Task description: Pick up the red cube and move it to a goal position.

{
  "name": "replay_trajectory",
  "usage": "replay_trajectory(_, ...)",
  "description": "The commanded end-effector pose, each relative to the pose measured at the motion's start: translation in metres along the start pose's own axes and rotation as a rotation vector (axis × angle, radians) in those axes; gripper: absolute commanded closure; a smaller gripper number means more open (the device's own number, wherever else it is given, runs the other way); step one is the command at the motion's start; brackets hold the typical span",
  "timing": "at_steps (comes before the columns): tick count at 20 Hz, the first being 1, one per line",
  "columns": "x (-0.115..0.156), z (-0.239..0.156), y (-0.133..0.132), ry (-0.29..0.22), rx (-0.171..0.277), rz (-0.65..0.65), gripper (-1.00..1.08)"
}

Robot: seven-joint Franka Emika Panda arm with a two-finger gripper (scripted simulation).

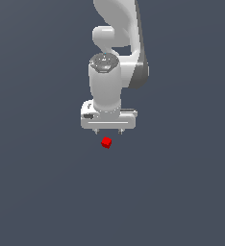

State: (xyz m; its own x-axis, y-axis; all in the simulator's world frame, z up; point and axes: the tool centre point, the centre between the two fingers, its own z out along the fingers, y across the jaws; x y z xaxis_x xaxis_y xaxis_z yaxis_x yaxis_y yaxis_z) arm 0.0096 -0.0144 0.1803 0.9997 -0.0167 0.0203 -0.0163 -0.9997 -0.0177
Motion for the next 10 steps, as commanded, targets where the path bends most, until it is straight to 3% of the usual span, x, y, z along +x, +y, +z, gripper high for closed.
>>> replay_trajectory(1,0.0,0.0,0.0,0.0,0.0,0.0,-0.92)
replay_trajectory(10,-0.006,0.025,0.004,-0.002,-0.004,0.064,-0.92)
